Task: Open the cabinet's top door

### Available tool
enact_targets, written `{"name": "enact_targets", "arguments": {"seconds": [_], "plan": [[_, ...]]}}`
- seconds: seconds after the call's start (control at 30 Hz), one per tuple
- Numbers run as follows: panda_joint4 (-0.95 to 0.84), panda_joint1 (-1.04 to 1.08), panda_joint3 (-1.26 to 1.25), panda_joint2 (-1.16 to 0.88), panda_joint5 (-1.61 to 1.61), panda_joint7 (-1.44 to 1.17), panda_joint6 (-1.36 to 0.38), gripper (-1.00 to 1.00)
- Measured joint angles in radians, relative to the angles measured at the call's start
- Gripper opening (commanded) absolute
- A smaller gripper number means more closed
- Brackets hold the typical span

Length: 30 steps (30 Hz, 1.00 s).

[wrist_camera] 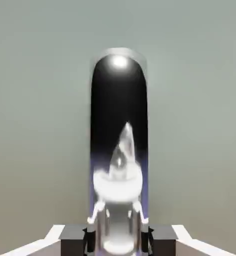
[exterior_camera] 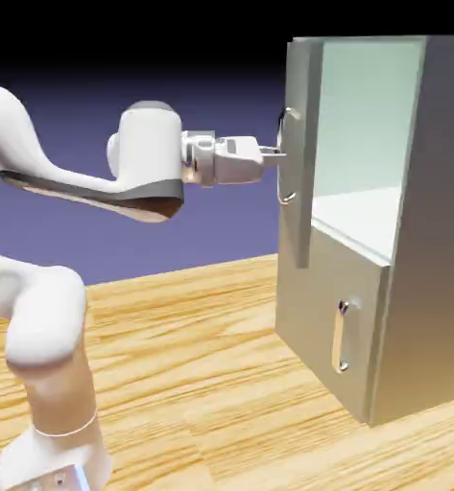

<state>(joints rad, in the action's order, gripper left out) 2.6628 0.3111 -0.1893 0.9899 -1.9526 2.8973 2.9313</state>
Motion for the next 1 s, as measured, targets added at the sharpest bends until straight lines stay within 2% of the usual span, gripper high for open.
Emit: {"name": "enact_targets", "arguments": {"seconds": [0.2, 0.33, 0.67, 1.0], "plan": [[0.033, 0.213, -0.138, 0.120, 0.190, -0.056, 0.135, -1.00], [0.078, 0.219, -0.162, 0.174, 0.364, -0.201, 0.122, -1.00], [0.167, -0.031, -0.239, 0.288, 0.773, -0.524, -0.252, -1.00], [0.091, -0.152, -0.485, 0.329, 1.077, -0.613, -0.687, -1.00]]}}
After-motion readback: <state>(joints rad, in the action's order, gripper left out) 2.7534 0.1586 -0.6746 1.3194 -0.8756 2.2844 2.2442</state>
